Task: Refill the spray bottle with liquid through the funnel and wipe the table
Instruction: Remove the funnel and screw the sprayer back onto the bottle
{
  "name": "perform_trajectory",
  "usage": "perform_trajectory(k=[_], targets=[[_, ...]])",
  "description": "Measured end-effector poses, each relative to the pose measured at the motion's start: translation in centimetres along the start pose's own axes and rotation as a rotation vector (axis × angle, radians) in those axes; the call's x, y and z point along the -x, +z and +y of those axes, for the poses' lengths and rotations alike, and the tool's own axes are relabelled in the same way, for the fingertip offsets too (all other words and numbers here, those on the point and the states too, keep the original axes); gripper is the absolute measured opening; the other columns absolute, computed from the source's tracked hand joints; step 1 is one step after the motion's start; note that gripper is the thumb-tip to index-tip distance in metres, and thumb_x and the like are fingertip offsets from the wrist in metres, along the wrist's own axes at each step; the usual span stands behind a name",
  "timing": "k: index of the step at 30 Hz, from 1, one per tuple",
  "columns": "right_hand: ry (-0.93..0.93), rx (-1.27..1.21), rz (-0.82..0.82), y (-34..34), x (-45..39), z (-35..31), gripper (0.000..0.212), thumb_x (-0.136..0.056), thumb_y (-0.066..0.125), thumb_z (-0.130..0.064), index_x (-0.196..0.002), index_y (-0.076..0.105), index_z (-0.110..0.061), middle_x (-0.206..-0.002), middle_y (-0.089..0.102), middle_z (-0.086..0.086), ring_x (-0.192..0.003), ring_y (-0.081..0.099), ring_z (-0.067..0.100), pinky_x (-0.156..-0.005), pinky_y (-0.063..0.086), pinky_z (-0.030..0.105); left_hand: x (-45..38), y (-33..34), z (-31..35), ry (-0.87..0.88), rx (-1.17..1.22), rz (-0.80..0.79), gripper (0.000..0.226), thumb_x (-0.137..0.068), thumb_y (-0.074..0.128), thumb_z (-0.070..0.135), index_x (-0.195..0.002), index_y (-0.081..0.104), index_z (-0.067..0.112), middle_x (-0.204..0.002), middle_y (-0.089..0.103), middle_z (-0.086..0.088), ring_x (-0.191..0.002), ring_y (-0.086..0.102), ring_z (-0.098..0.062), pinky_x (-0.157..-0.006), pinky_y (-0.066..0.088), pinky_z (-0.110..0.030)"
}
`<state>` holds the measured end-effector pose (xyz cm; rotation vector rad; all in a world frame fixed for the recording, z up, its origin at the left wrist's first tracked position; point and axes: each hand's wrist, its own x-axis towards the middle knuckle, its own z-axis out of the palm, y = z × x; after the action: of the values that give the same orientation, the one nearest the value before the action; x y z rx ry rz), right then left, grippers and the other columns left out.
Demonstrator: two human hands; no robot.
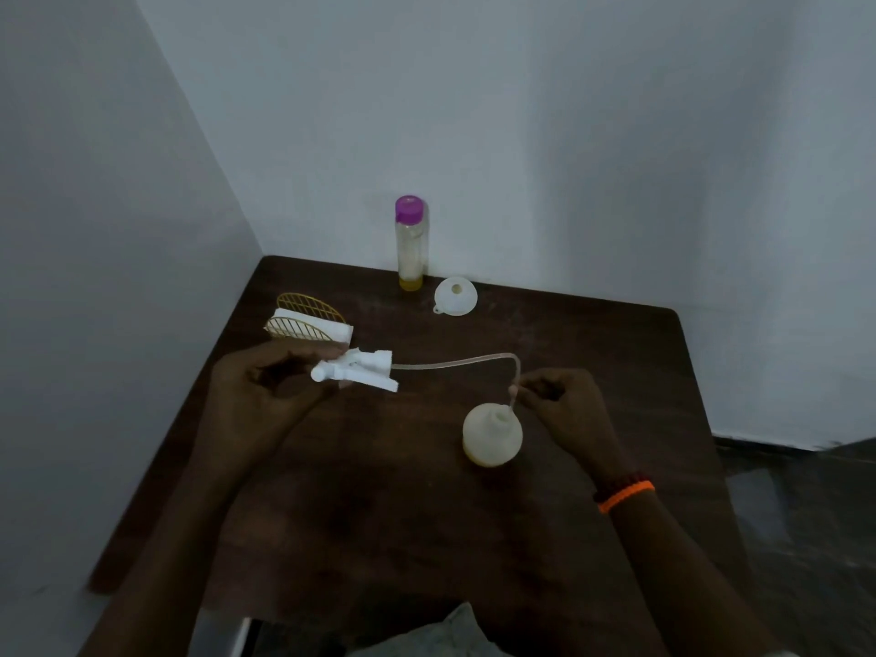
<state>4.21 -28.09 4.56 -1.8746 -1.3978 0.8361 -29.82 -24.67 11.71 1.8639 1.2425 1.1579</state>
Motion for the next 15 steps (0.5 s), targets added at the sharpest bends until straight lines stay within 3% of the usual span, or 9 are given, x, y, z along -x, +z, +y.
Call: perform_trajectory(k=[2, 4, 7, 10, 12, 15], targets=[[0.001, -0.015, 0.021, 0.5, -0.1, 0.5, 0.011, -0.085, 0.076, -0.020, -0.095, 0.079, -0.015, -0.089, 0.077, -0.005, -0.085, 0.071, 0.004, -0.079, 0.057, 0.024, 0.4, -0.3, -0.6, -0.060, -0.035, -0.023, 0.046, -0.080, 0.076, 0.018, -0.089, 0.067, 0.062, -0.088, 0.071, 0.036, -0.082, 0.066, 0.017, -0.073, 0.049, 0.002], [0.000, -0.025, 0.038, 1.0, -0.2, 0.8, 0.011, -0.085, 0.077, -0.020, -0.095, 0.079, -0.017, -0.089, 0.077, -0.006, -0.084, 0.071, 0.003, -0.077, 0.056, 0.022, 0.8, -0.6, -0.9, -0.095, -0.056, -0.065, 0.046, -0.080, 0.076, 0.011, -0.085, 0.069, 0.056, -0.084, 0.073, 0.029, -0.078, 0.066, 0.014, -0.069, 0.049, 0.001], [0.022, -0.036, 0.017, 1.6, -0.2, 1.3, 0.010, -0.084, 0.078, -0.020, -0.094, 0.079, -0.017, -0.088, 0.077, -0.005, -0.084, 0.071, 0.005, -0.077, 0.057, 0.025, 1.6, -0.8, 0.4, 0.015, -0.038, -0.102, 0.020, -0.082, 0.071, 0.026, -0.100, 0.073, 0.036, -0.102, 0.076, 0.013, -0.098, 0.071, 0.002, -0.086, 0.052, -0.007], [0.045, -0.020, -0.011, 1.8, 0.0, 1.8, 0.010, -0.084, 0.077, -0.020, -0.094, 0.079, -0.018, -0.089, 0.077, -0.004, -0.084, 0.071, 0.008, -0.079, 0.059, 0.030, 2.2, -1.0, 1.1, 0.069, 0.006, -0.212, 0.024, -0.082, 0.074, 0.023, -0.105, 0.076, 0.017, -0.114, 0.075, 0.007, -0.109, 0.070, -0.007, -0.095, 0.053, -0.018], [0.061, -0.034, -0.034, 1.8, 0.2, 2.2, 0.010, -0.085, 0.077, -0.021, -0.094, 0.079, -0.017, -0.090, 0.077, -0.004, -0.083, 0.072, 0.011, -0.079, 0.061, 0.036, 2.6, -0.9, 1.5, 0.063, 0.006, -0.278, 0.028, -0.083, 0.076, 0.017, -0.110, 0.075, 0.016, -0.120, 0.073, 0.011, -0.115, 0.069, -0.008, -0.098, 0.054, -0.021], [0.084, -0.048, -0.082, 1.8, 0.5, 2.8, 0.013, -0.086, 0.076, -0.024, -0.097, 0.078, -0.018, -0.095, 0.076, -0.005, -0.087, 0.071, 0.009, -0.081, 0.061, 0.038, 3.0, -0.4, 2.7, 0.117, -0.016, -0.367, 0.032, -0.086, 0.070, 0.025, -0.118, 0.070, 0.023, -0.125, 0.070, 0.017, -0.118, 0.066, -0.002, -0.099, 0.050, -0.013]])
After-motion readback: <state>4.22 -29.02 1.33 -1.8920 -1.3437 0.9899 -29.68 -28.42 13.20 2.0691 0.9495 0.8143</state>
